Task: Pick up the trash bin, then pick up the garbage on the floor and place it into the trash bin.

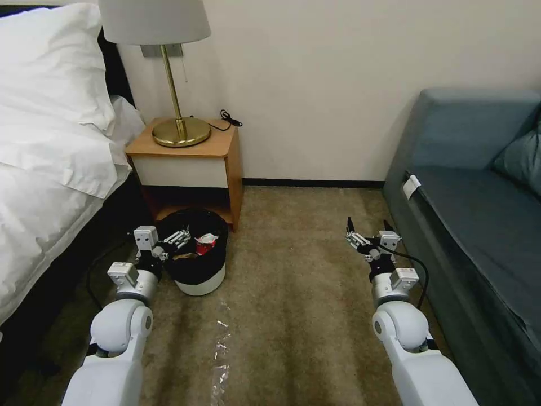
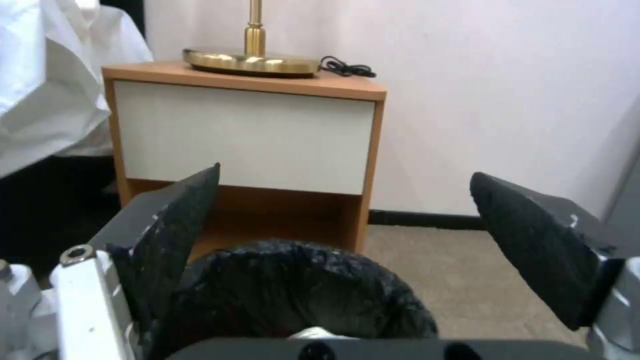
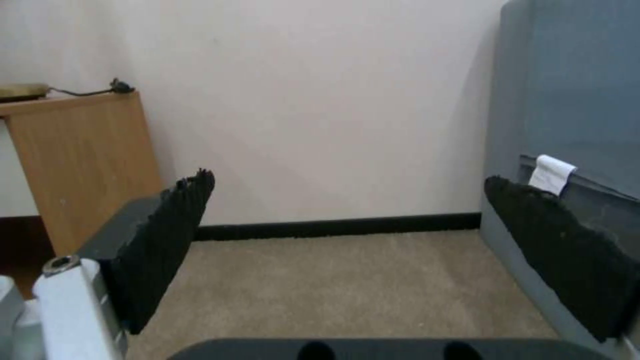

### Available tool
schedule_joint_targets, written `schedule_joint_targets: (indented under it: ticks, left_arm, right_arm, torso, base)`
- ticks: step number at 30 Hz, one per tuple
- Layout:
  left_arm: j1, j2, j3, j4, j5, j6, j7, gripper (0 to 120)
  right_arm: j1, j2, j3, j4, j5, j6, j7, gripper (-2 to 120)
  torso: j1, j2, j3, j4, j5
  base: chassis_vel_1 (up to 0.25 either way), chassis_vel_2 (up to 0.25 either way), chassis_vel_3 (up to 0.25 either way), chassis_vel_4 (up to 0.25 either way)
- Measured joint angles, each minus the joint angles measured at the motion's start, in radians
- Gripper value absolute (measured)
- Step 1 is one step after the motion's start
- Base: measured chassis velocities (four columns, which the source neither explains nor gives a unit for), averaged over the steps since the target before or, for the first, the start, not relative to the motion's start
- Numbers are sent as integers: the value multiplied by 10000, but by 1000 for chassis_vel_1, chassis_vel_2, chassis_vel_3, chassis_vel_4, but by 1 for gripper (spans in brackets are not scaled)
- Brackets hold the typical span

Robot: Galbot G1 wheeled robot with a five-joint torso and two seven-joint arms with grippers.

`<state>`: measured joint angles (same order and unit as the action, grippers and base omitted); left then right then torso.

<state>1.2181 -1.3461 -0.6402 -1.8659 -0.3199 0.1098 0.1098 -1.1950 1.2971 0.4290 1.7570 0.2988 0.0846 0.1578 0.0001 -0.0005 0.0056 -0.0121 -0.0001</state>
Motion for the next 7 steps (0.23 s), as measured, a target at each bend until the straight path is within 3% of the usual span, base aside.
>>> schedule_joint_targets:
  ticks: [7]
  left_arm:
    - [53,26,41,-10,-151,74,16,100]
  right_arm:
    - [38,2,-7,-231,-56,464,-107,100]
  torso:
    - [0,0,0,0,-1]
  base:
    - [0,0,0,0]
